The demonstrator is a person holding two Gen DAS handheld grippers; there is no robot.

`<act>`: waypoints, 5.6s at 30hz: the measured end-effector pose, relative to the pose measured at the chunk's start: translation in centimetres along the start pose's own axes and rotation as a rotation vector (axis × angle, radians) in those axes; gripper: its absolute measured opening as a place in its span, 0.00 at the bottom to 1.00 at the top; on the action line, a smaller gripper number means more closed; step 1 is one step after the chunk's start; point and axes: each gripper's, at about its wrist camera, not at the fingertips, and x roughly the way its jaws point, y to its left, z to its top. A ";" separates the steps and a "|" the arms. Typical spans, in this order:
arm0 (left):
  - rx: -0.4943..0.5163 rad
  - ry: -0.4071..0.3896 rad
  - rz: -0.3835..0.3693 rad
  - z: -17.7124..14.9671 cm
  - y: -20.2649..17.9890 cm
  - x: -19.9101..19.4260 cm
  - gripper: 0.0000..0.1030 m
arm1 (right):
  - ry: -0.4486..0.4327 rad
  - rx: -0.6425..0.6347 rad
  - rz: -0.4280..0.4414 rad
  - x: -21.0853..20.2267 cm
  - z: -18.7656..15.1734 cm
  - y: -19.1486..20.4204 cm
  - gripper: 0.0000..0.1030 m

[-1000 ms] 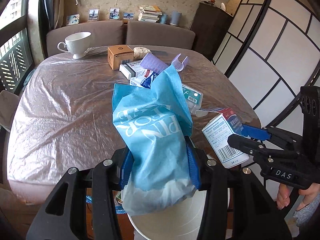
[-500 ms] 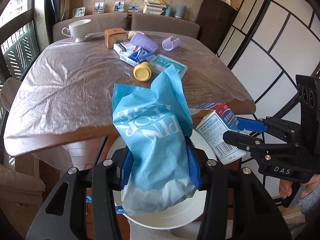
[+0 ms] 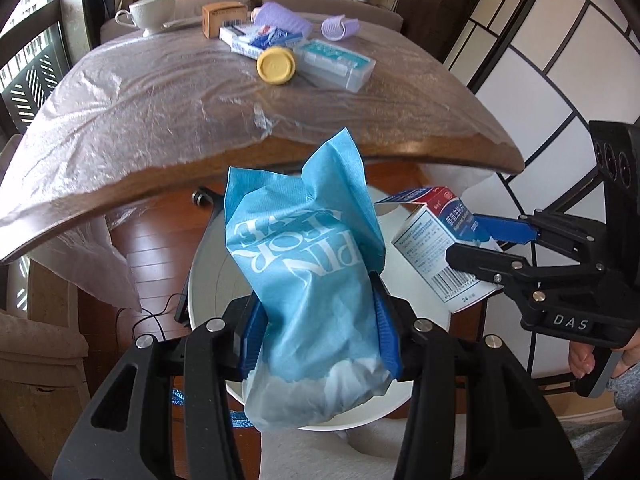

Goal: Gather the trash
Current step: 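Open the left tool dropping the bag while the right tool drops the box into the bin, then raise both open tools back over the table toward the remaining items, then grasp the yellow plastic cup with the left tool while the right tool grasps the teal floss box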

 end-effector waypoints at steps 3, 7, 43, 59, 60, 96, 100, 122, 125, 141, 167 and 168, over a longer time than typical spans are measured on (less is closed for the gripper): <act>0.004 0.029 0.006 -0.4 0.2 1.2 0.47 | 0.023 -0.001 -0.006 1.0 -0.3 -0.1 0.44; -0.007 0.067 0.001 -0.7 0.7 2.7 0.47 | 0.048 -0.006 -0.014 2.2 -0.5 -0.3 0.44; 0.028 0.168 0.024 -0.7 2.4 6.8 0.47 | 0.128 -0.018 -0.062 6.8 -0.7 0.3 0.44; 0.086 0.209 0.048 -0.6 2.0 9.1 0.47 | 0.168 -0.017 -0.070 8.8 -0.8 0.4 0.44; 0.088 0.211 0.050 -0.6 2.0 9.2 0.47 | 0.170 -0.017 -0.071 8.9 -0.8 0.4 0.44; 0.101 -0.587 0.066 10.0 1.0 -11.1 0.99 | -0.670 0.105 -0.037 -15.3 9.9 1.0 0.96; 0.162 -0.512 0.085 9.7 1.4 -9.6 0.99 | -0.558 0.133 -0.015 -12.6 10.7 1.5 0.96; 0.129 -0.248 0.019 14.0 3.3 0.8 0.99 | -0.313 -0.159 -0.207 0.6 15.6 -1.6 0.96; 0.098 -0.211 0.047 14.5 3.4 3.0 0.99 | -0.267 -0.206 -0.159 2.8 16.4 -2.5 0.96; 0.130 -0.128 0.085 16.1 3.3 7.4 0.53 | -0.132 -0.341 0.002 7.8 17.9 -4.4 0.73; 0.026 -0.101 0.175 14.9 3.6 5.7 0.37 | -0.116 -0.138 0.002 5.2 15.9 -3.8 0.55; 0.019 -0.100 0.175 14.8 3.6 5.5 0.37 | -0.114 -0.131 0.000 5.2 15.7 -3.7 0.55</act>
